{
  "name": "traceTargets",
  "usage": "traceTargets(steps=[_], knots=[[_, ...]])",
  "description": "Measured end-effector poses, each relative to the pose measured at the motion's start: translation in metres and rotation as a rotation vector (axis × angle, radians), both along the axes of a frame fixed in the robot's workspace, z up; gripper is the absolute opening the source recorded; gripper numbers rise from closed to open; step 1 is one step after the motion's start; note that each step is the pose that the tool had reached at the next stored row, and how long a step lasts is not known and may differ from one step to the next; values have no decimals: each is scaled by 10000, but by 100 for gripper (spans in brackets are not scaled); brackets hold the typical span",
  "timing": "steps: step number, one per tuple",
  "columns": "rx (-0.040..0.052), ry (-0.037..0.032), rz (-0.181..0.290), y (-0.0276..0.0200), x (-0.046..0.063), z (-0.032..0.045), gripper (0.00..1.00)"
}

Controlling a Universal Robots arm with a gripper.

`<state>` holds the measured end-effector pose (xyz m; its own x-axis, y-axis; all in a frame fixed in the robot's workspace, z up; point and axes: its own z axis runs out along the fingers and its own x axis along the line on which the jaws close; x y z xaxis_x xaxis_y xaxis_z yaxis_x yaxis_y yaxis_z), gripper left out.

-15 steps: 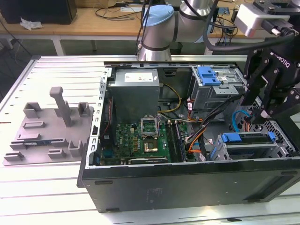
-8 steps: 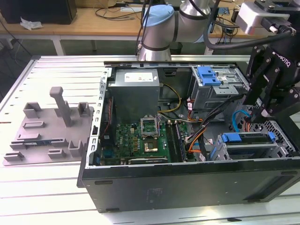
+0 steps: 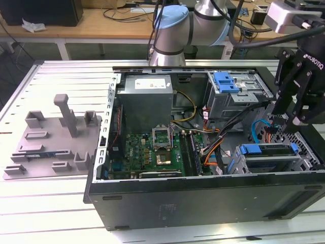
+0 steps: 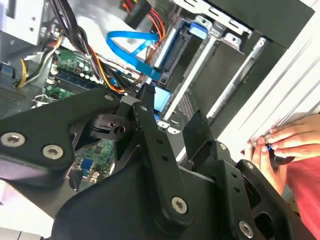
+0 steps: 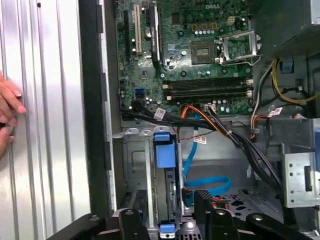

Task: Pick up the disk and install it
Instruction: 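Insert the first disk wire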

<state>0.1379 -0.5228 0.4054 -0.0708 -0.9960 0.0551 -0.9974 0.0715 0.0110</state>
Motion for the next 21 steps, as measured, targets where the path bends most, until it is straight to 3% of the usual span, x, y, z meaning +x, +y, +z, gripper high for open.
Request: traceTargets(steps=[2,6,7,11,14,15,16,19,21], knots=[[1,0,-16,84,21,-2,51],[-2,0,-41,198,59,-5,51],[-39,-1,-53,232,87,-9,51],[-913,31,-60,278,143,-14,51],[-1397,51,-70,289,182,-14,51],[-1630,64,-73,302,205,-14,51],[-1734,73,-78,340,238,-15,51],[-1739,72,-91,463,270,-18,51],[-1740,73,-112,509,294,-25,51]])
